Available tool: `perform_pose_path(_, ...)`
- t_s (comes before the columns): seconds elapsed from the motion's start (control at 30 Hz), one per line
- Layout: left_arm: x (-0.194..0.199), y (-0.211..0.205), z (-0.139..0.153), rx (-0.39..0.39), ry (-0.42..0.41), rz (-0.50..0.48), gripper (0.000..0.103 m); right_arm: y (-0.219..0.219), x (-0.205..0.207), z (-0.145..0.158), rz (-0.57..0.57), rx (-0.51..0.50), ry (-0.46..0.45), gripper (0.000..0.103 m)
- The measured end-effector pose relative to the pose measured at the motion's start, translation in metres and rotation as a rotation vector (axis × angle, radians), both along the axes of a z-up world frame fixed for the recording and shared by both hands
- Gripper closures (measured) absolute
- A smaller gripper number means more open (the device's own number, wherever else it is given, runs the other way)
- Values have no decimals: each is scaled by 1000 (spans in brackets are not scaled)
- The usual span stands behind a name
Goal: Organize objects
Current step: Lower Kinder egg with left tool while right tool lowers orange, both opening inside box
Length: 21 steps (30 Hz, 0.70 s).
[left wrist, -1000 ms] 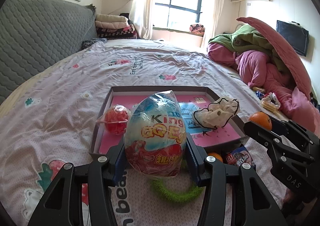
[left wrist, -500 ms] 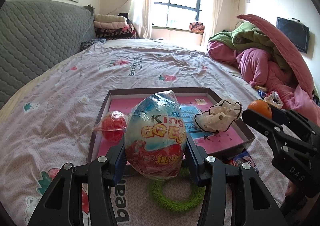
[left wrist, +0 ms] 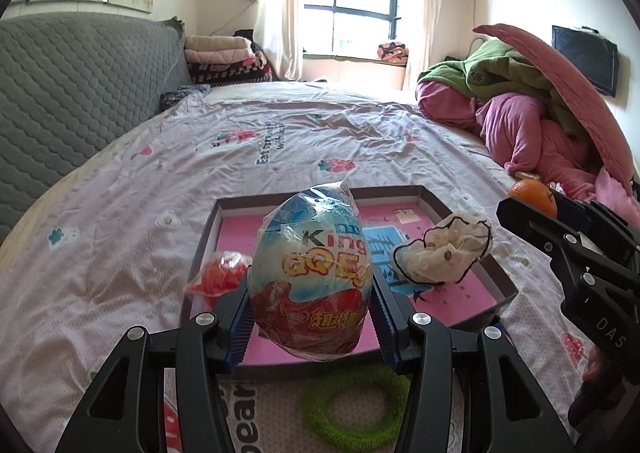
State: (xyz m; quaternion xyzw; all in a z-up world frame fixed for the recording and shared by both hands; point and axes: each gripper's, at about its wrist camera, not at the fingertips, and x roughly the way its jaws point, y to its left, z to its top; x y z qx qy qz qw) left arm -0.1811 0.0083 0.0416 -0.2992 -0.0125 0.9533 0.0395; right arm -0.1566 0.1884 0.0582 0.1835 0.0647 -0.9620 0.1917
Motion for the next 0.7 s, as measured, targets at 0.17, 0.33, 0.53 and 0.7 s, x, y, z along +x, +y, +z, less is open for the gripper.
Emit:
perform_pose_path(0.17,-7,0,3,-2,-5,-1,50,1,-5,5,13,10,16,65)
perform_pose_path(0.33,-13,2,3,-26,-18,-3,50,-4,-7,10,35,25,38,65)
perform_pose_path(0.53,-18,2,0,-29,-28,1,50,-10,-9,4,48,42,18,65)
perform_pose_path(0.7,-25,5,-5,-24,-45,-10,50,-14,-16,-8,55,63,-38,65)
